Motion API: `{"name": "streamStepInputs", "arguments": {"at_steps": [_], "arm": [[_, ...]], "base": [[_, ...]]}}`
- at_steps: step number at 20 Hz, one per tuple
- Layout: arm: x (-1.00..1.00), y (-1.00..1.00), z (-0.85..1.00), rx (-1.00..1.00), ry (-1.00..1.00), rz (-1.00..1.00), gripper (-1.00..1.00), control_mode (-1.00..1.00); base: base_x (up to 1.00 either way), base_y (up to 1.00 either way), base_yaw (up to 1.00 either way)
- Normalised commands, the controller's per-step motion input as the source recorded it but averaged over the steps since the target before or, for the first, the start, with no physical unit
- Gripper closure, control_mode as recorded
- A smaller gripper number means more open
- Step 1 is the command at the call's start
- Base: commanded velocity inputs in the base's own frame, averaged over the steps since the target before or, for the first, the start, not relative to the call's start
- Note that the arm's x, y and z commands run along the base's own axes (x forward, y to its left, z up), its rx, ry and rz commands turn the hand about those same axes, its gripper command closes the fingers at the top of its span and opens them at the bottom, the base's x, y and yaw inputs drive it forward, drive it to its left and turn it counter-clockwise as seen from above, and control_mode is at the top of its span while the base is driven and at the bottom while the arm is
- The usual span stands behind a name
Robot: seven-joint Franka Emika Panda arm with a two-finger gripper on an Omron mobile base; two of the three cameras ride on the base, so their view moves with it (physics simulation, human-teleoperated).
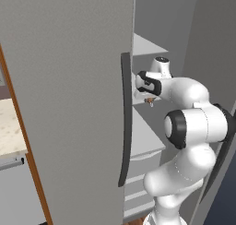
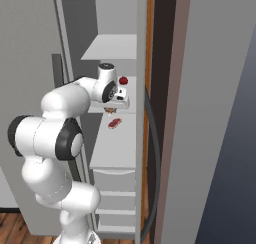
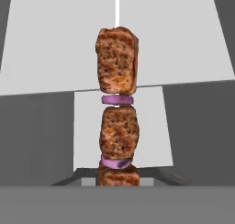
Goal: Store the kebab skewer in the freezer for long-term storage. Close the freezer door after placing the cooked food.
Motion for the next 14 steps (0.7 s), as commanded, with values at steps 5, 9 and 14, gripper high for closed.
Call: {"name": "streamStepInputs", "arguments": {"at_steps": [5, 9, 14], "arm": [[0.51, 0.0, -0.02, 0.0, 0.0, 0.0, 1.0, -1.0], [0.5, 0.0, -0.07, 0.0, 0.0, 0.0, 1.0, -1.0], [0.41, 0.0, -0.15, 0.0, 0.0, 0.0, 1.0, -1.0]], "base": [[0.0, 0.0, 0.0], [0.0, 0.0, 0.0], [0.0, 0.0, 0.0]]}}
